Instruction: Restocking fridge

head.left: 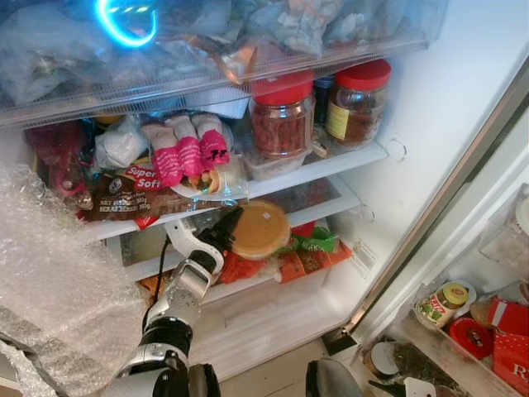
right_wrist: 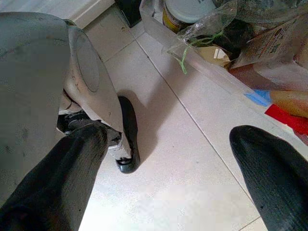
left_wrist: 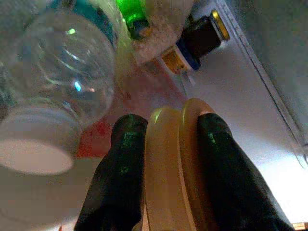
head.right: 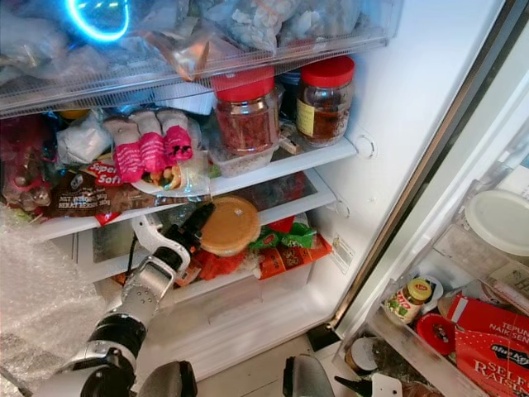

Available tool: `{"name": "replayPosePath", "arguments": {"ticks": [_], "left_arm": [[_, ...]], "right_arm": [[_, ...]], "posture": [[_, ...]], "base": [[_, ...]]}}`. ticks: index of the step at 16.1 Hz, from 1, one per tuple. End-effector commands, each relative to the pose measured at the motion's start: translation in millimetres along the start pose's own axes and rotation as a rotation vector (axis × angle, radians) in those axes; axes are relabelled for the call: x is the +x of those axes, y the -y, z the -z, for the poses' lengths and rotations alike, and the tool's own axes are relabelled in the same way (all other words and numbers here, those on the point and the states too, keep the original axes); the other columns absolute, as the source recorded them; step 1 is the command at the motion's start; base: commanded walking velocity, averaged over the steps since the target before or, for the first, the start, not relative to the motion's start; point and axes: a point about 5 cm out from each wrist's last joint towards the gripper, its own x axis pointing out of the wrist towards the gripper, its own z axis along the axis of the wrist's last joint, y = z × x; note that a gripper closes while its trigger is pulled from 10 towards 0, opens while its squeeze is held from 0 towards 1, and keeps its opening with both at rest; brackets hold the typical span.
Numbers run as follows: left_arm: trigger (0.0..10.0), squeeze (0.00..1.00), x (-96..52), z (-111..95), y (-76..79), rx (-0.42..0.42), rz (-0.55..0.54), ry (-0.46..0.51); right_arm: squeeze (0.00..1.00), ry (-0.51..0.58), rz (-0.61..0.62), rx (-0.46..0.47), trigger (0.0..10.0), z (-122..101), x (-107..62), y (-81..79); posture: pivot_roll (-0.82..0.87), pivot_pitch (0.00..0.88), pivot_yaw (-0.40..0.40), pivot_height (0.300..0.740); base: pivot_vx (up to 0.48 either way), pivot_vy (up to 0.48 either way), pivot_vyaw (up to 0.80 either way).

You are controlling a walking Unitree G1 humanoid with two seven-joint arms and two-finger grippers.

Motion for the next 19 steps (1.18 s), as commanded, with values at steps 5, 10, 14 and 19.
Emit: {"name": "replayPosePath", "arguments": {"ticks": [5,10,14,19], "left_arm": [[10.0,0.0,11.2,-14,3.7,0.032,-0.082,0.108],[10.0,0.0,16.6,-3,13.1,0.029,-0.112,0.112],[10.0,0.0,21.8,-3,18.7,0.06,-0.108,0.103],[10.0,0.0,25.8,-8,21.8,0.078,-0.156,0.149]], "right_arm": [[0.0,-0.004,0.014,0.012,10.0,3,-0.8,3.2],[0.0,-0.005,0.016,0.01,10.0,3,-0.8,3.6],[0.0,-0.004,0.015,0.012,10.0,3,-0.6,2.9],[0.0,-0.001,0.014,0.011,10.0,2,-0.5,2.6]], "posture": [[-0.24,0.068,-0.011,0.632],[-0.24,0.069,-0.012,0.632],[-0.24,0.07,-0.011,0.632],[-0.24,0.068,-0.012,0.632]], "base": [[0.0,0.0,0.0],[0.0,0.0,0.0],[0.0,0.0,0.0],[0.0,0.0,0.0]]}}
